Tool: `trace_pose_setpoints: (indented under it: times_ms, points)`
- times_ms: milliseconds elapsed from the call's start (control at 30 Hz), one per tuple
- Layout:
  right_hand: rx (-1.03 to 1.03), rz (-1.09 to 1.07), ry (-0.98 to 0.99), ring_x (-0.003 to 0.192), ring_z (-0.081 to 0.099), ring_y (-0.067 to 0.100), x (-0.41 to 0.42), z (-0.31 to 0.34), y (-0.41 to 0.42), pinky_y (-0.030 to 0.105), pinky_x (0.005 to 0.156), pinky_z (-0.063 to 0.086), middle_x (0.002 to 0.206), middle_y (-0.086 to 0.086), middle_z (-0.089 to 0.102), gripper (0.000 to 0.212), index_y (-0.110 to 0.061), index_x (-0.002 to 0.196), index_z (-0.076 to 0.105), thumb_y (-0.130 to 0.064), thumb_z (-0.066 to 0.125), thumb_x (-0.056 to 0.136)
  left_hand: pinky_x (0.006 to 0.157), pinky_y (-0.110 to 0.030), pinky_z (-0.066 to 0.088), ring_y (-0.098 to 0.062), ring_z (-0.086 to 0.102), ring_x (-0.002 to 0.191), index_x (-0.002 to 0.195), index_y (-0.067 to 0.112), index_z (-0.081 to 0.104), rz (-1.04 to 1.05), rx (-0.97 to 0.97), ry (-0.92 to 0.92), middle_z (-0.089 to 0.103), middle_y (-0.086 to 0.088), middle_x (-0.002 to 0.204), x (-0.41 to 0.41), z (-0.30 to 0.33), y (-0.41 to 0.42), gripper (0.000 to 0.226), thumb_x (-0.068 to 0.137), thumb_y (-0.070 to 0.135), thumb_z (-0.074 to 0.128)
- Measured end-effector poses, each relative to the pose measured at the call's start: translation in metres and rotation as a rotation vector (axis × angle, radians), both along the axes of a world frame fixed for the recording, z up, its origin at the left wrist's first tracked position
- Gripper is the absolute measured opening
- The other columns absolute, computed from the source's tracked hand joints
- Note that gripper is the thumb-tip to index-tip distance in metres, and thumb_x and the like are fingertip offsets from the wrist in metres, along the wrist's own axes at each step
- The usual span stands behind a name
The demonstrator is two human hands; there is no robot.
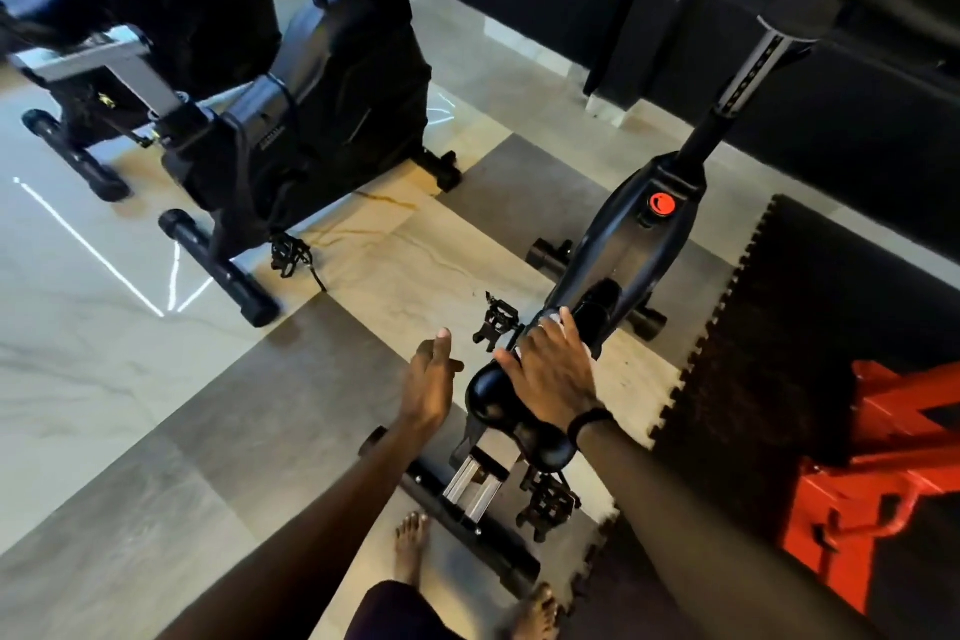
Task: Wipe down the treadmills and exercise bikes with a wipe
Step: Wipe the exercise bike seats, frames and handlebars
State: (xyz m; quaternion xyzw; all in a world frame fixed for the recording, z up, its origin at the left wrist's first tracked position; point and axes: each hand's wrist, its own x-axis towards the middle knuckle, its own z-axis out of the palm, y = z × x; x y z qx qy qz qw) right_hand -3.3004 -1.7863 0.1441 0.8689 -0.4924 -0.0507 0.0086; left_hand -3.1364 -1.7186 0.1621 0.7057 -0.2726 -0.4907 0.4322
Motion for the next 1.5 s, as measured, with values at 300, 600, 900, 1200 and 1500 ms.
trace_pose_setpoints:
  times_ms: [300,600,900,1200,1500]
  points:
    - [0.005,0.328,-0.098,0.154,0.006,0.032,-0.011,-0.017,0.092,0.048,0.125,0.013,0.166,0.018,0.01,0.079,-0.006,0.159,0.014,-0.05,0.043,0.101,0.102,-0.042,0.04,-0.025,0.054,0.118,0.14,0.005,0.047,-0.062,0.039,-0.066,0.056,-0.014,0.134,-0.012,-0.018,0.001,0.074,0.101,0.061,0.018]
    - [0.082,-0.17,-0.222,0.152,-0.019,0.018,-0.054,-0.009,0.023,0.049,0.125,0.007,0.167,0.002,-0.014,0.071,-0.018,0.16,-0.005,-0.057,0.016,0.104,0.087,-0.035,0.039,-0.026,0.053,0.106,0.134,0.002,0.049,-0.133,0.117,-0.102,0.057,-0.014,0.123,-0.026,-0.027,-0.025,0.061,0.104,0.052,0.032]
    - [0.118,-0.098,-0.258,0.155,-0.001,0.022,-0.042,-0.025,0.137,0.052,0.123,0.018,0.168,0.008,0.001,0.069,-0.009,0.16,0.009,-0.046,0.03,0.106,0.098,-0.044,0.044,-0.042,0.055,0.117,0.125,-0.003,0.056,-0.102,0.205,-0.217,0.059,-0.028,0.126,-0.045,-0.038,-0.057,0.058,0.106,0.046,0.032]
    - [0.266,-0.506,-0.743,0.154,-0.006,0.014,-0.022,-0.017,0.08,0.035,0.125,0.012,0.167,-0.003,-0.014,0.073,-0.022,0.159,-0.012,-0.045,0.031,0.105,0.1,-0.049,0.042,-0.042,0.054,0.116,0.127,0.0,0.056,-0.128,0.2,-0.402,0.057,-0.028,0.127,-0.049,-0.043,-0.057,0.068,0.104,0.054,0.023]
    - [0.391,-0.716,-0.924,0.15,0.023,0.018,-0.011,-0.006,0.075,0.034,0.121,0.024,0.165,0.001,0.017,0.076,-0.026,0.158,-0.007,-0.053,0.036,0.102,0.097,-0.048,0.044,-0.039,0.057,0.112,0.124,0.001,0.058,-0.129,0.164,-0.425,0.06,-0.026,0.123,-0.049,-0.046,-0.056,0.069,0.104,0.055,0.02]
